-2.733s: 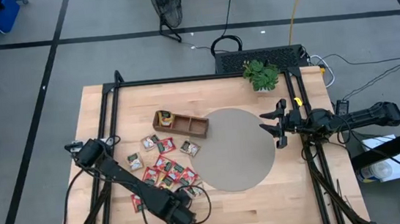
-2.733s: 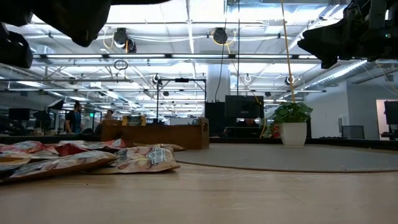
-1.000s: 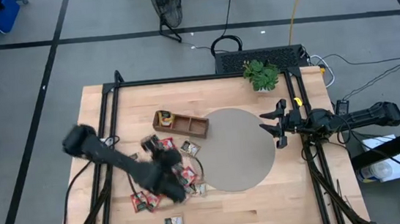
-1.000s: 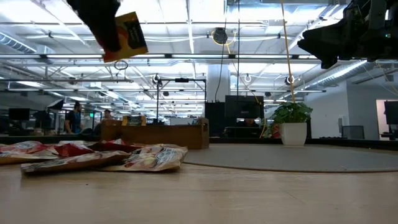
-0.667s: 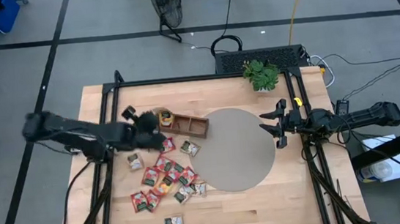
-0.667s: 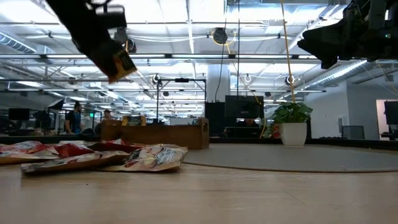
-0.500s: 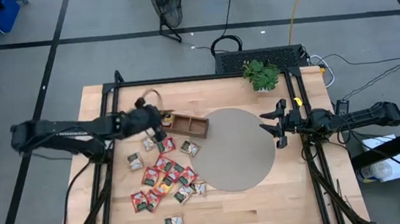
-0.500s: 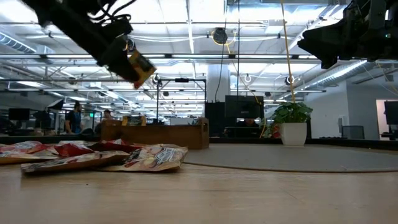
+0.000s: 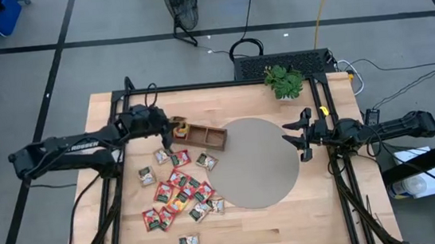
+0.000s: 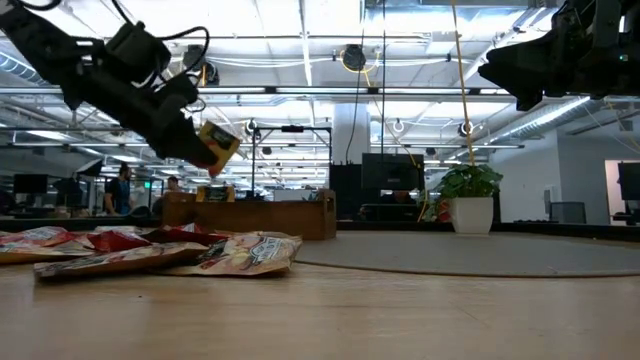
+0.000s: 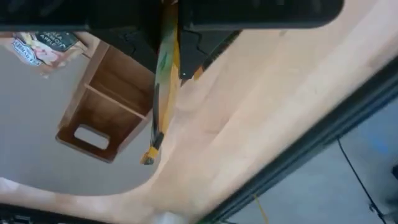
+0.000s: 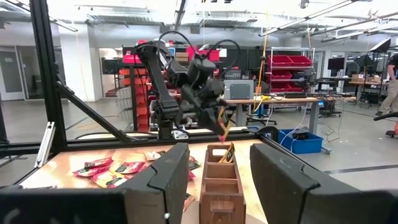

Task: Pick & Place Tea
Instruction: Put the yellow tea bag into the left section of the wooden organizer

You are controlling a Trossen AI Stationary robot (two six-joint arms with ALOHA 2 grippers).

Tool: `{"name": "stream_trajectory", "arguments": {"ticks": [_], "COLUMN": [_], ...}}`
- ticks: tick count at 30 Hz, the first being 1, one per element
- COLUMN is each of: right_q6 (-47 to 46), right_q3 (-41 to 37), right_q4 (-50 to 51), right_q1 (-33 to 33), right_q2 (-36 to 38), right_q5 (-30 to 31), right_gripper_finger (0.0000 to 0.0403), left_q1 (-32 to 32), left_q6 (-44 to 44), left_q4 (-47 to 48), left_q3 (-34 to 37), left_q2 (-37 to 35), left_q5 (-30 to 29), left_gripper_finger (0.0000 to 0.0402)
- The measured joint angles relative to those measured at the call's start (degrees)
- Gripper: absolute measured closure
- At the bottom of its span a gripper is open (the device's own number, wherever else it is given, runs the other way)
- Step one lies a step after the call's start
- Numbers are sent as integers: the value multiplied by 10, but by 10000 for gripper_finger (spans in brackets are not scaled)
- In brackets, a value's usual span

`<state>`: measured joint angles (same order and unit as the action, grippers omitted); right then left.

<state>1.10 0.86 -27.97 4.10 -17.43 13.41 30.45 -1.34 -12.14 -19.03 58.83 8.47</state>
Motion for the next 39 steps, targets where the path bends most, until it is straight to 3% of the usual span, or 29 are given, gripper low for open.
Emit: {"name": "stream_trajectory", "arguments": {"ticks": [10, 17, 23, 33, 39], "right_q6": [0, 0, 0, 0, 0], "right_q3": [0, 0, 0, 0, 0], "right_q4": [0, 0, 0, 0, 0], "right_q1": [0, 0, 0, 0, 0], "right_q2": [0, 0, 0, 0, 0], "right_q5": [0, 0, 0, 0, 0], "right_gripper_finger": [248, 248, 248, 248, 248], "left_q1": [-3, -3, -3, -3, -3], "left_q6": [6, 14, 9, 20, 41], "left_q4": [-26, -52, -58, -59, -60], "left_q3": [3, 3, 2, 2, 2], "left_q2": [81, 123, 139, 139, 139], "left_q5": [2, 16, 18, 25, 24], "left_gripper_finger": [373, 390, 351, 343, 285]}}
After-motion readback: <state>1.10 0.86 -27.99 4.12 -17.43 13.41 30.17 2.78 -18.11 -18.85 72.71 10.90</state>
